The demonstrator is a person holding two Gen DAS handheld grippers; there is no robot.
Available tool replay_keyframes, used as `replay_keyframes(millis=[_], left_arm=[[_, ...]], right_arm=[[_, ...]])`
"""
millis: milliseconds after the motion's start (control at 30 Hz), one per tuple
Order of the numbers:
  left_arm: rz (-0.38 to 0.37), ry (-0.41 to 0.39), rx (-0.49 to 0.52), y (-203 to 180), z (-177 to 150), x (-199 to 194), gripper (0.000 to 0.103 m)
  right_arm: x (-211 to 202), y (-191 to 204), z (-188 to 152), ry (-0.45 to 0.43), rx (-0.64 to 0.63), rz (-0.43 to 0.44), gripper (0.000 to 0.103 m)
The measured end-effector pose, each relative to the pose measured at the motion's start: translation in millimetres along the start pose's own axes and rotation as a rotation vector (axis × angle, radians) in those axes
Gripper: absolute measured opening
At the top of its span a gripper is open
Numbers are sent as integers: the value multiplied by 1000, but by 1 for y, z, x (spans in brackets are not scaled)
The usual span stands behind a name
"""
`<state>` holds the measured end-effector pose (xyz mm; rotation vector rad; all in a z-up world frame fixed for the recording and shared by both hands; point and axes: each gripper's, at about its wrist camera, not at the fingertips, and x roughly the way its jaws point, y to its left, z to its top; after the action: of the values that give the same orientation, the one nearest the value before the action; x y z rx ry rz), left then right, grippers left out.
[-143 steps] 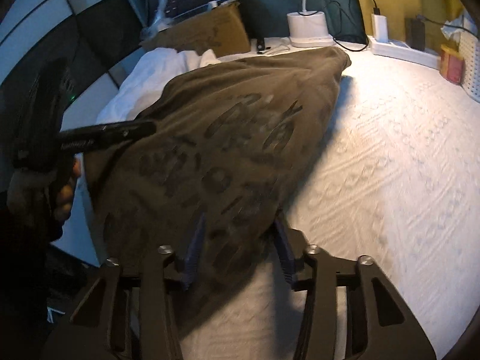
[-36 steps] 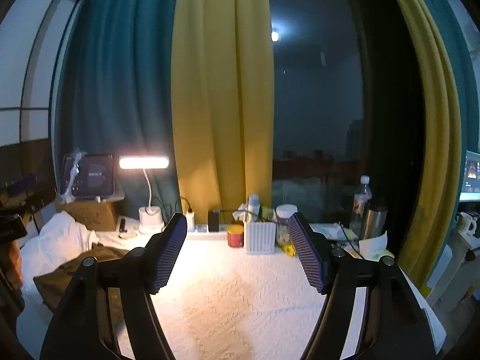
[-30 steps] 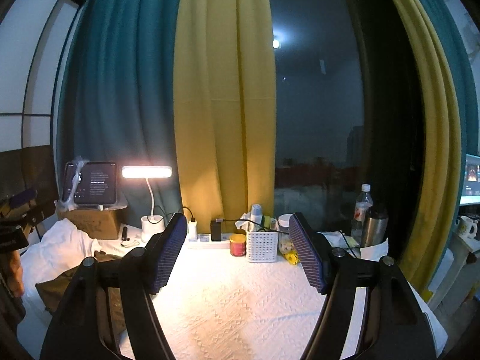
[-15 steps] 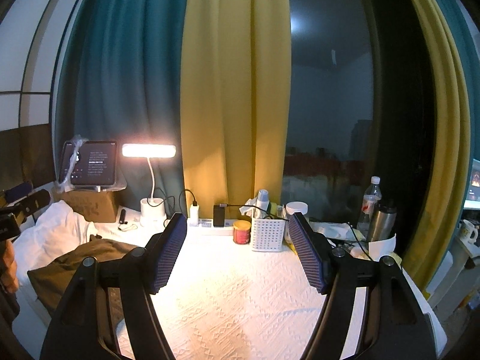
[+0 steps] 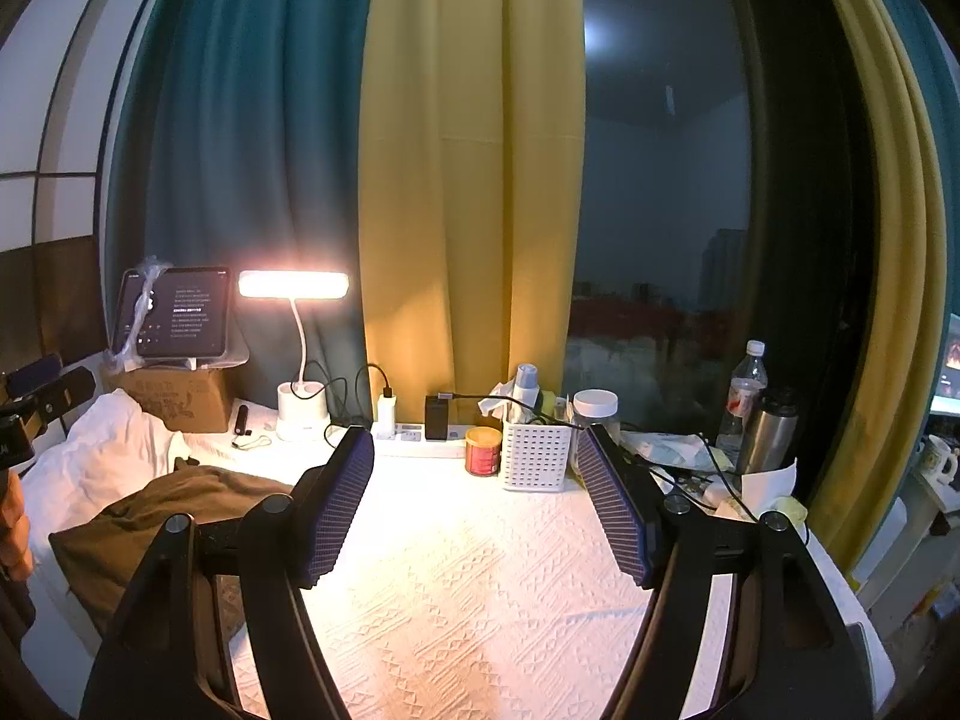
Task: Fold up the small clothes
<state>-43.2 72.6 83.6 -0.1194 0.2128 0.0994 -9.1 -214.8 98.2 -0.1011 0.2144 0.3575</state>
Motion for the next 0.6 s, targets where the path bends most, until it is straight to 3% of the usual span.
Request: replay_keyframes(millis=[600], left_arm=[[-9, 8, 1, -1, 0, 2, 101]], right_arm=[[5, 1, -7, 17, 8, -8, 74]])
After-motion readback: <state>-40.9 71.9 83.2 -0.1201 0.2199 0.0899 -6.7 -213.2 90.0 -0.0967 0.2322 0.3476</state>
